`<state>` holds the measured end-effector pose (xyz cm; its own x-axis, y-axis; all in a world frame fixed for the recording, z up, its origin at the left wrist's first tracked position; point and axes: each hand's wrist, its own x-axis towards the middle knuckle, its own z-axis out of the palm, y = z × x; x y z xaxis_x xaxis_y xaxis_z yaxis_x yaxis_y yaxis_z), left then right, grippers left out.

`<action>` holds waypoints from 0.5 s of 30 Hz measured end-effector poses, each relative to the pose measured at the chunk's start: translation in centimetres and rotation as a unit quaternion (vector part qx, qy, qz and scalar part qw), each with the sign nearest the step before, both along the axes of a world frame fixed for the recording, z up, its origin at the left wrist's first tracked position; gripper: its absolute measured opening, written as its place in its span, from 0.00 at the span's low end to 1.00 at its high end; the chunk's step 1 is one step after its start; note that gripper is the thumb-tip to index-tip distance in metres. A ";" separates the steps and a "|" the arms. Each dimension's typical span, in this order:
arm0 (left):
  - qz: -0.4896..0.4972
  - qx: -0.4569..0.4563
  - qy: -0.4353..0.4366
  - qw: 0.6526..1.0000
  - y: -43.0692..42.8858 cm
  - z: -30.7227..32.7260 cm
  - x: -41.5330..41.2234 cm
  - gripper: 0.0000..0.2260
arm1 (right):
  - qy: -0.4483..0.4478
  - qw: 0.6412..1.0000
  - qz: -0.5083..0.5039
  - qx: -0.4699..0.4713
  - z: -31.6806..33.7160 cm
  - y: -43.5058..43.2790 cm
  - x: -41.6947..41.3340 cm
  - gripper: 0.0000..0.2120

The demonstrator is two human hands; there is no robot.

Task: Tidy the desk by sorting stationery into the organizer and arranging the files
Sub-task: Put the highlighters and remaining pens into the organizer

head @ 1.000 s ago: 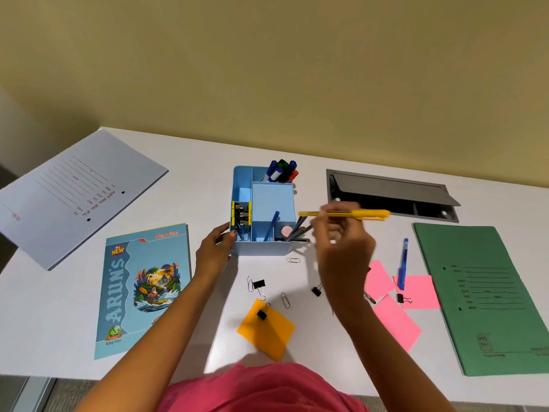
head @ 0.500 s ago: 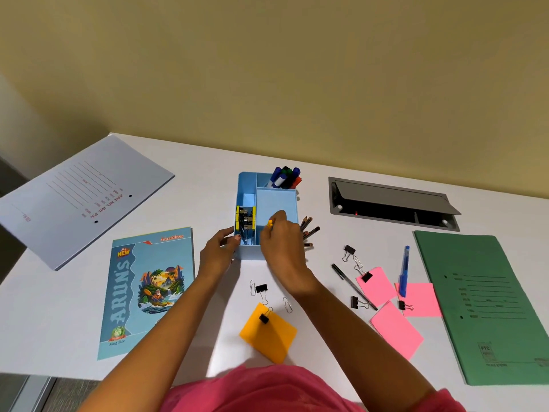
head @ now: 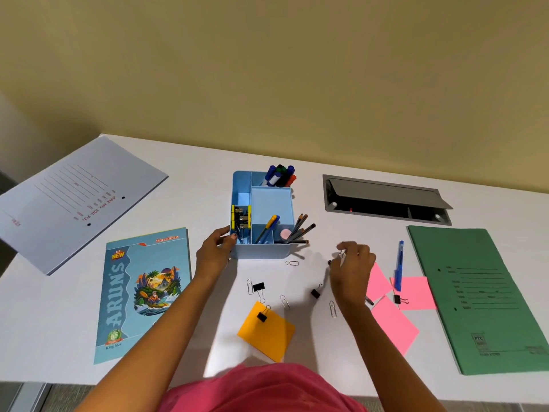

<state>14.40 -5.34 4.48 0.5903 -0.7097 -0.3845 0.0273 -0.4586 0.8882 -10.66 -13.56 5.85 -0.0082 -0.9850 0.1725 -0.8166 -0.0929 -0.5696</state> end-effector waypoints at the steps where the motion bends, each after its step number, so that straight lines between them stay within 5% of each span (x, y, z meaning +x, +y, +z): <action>1: -0.001 0.000 0.000 1.000 0.0 0.0 0.0 0.17 | 0.046 0.998 -0.004 0.049 -1.1 -0.5 -0.8 0.13; 4: -0.008 -0.001 -0.002 1.000 0.0 0.2 0.1 0.17 | 0.138 0.982 0.020 0.128 -3.5 -1.1 -2.3 0.14; 9: -0.009 0.001 0.002 1.000 0.0 0.4 0.1 0.17 | 0.187 0.974 0.059 0.111 -5.1 -0.6 -2.1 0.05; 15: -0.010 0.004 0.007 1.000 0.0 0.5 0.1 0.17 | 0.085 0.995 0.036 0.025 -3.1 -0.6 -1.1 0.05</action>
